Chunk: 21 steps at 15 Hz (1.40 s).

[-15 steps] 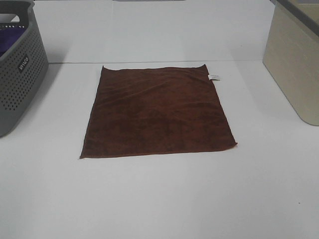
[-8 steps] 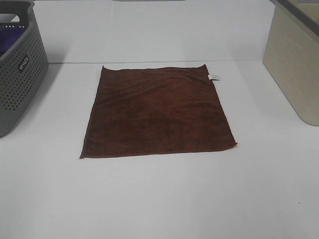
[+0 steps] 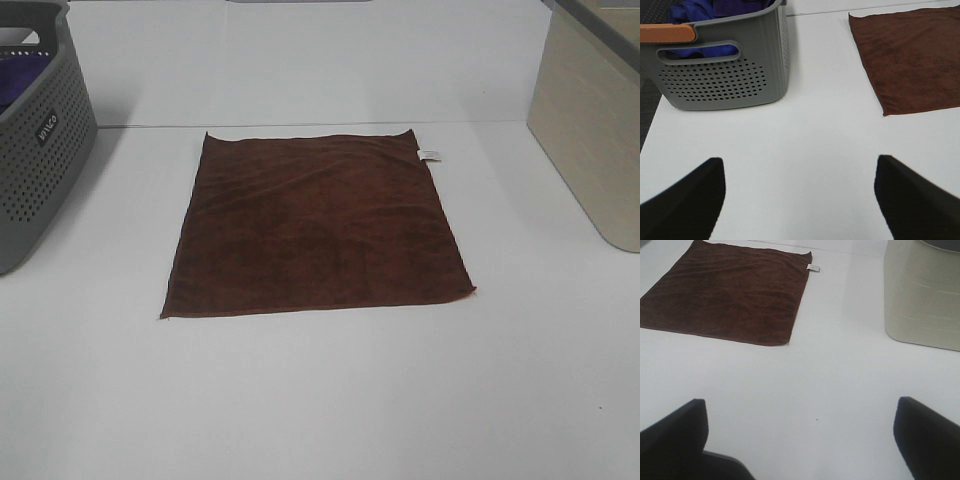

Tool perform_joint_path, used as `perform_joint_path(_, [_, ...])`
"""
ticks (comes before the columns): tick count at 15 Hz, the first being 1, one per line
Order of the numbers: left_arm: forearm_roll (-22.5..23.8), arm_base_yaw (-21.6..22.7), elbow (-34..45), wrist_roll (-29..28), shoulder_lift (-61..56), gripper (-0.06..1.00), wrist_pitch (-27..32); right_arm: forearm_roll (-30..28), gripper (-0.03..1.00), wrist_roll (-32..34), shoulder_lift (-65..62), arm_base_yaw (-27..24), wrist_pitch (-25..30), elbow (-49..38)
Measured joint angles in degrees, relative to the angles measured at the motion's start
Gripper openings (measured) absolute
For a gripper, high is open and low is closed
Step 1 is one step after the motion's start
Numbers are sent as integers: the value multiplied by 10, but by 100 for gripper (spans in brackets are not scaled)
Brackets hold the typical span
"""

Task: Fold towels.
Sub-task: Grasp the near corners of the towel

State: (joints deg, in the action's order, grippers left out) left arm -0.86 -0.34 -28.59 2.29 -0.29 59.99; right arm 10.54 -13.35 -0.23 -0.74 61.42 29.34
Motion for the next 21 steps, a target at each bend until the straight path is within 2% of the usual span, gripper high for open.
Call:
perform_joint_path(9, [0, 0, -2, -2, 9, 76, -1, 0, 96, 0, 7, 0, 0, 0])
perform_joint_path(12, [-3, 0, -13, -2, 64, 76, -85, -4, 96, 11, 53, 0, -7, 1])
perform_joint_path(13, [-14, 0, -13, -2, 94, 76, -138, -11, 96, 17, 77, 0, -23, 4])
perform_joint_path(14, [-36, 0, -13, -2, 146, 76, -223, -13, 96, 29, 101, 0, -73, 6])
perform_joint_path(15, [-50, 0, -13, -2, 185, 76, -268, -13, 96, 34, 111, 0, -112, 6])
perform_joint_path(16, [-57, 0, -13, -2, 209, 76, -290, -13, 96, 38, 114, 0, -136, 6])
perform_joint_path(18, [-76, 0, -20, 5, 303, 76, -346, -13, 96, 42, 139, 0, -228, 6])
perform_joint_path(21, [-83, 0, -58, 29, 445, 76, -362, -13, 94, 43, 225, 0, -333, 6])
